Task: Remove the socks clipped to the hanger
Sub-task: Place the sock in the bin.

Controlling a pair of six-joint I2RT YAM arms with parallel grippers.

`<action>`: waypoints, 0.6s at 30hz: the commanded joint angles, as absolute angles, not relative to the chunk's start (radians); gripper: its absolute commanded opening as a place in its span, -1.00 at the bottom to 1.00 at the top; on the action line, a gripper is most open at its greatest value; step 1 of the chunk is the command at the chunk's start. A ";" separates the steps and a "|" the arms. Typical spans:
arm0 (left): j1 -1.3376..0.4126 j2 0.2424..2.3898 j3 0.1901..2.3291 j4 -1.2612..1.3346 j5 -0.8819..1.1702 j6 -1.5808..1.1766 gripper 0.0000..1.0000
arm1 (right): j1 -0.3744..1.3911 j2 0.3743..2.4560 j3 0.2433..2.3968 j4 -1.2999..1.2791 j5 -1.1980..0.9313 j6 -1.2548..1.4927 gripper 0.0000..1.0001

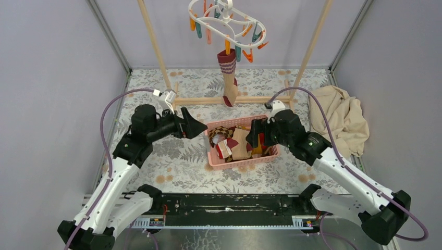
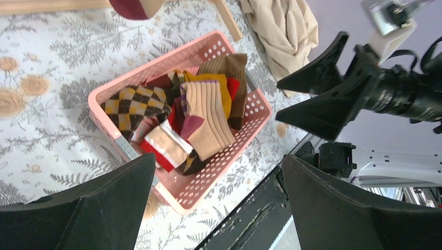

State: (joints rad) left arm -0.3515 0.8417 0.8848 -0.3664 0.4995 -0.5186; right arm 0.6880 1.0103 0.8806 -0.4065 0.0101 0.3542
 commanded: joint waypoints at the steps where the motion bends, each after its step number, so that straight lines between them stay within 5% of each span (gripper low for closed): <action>1: -0.345 0.801 0.856 -0.444 0.544 -0.484 0.97 | 0.691 0.925 0.870 -0.519 0.022 0.400 0.99; 18: -0.345 0.721 0.867 -0.609 0.553 -0.456 0.98 | 0.690 0.602 0.763 -0.611 0.090 0.609 0.99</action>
State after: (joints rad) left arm -0.3511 0.7235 0.8612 -0.5758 0.5251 -0.4713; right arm 0.6880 0.6476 0.7612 -0.5968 0.0689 0.5560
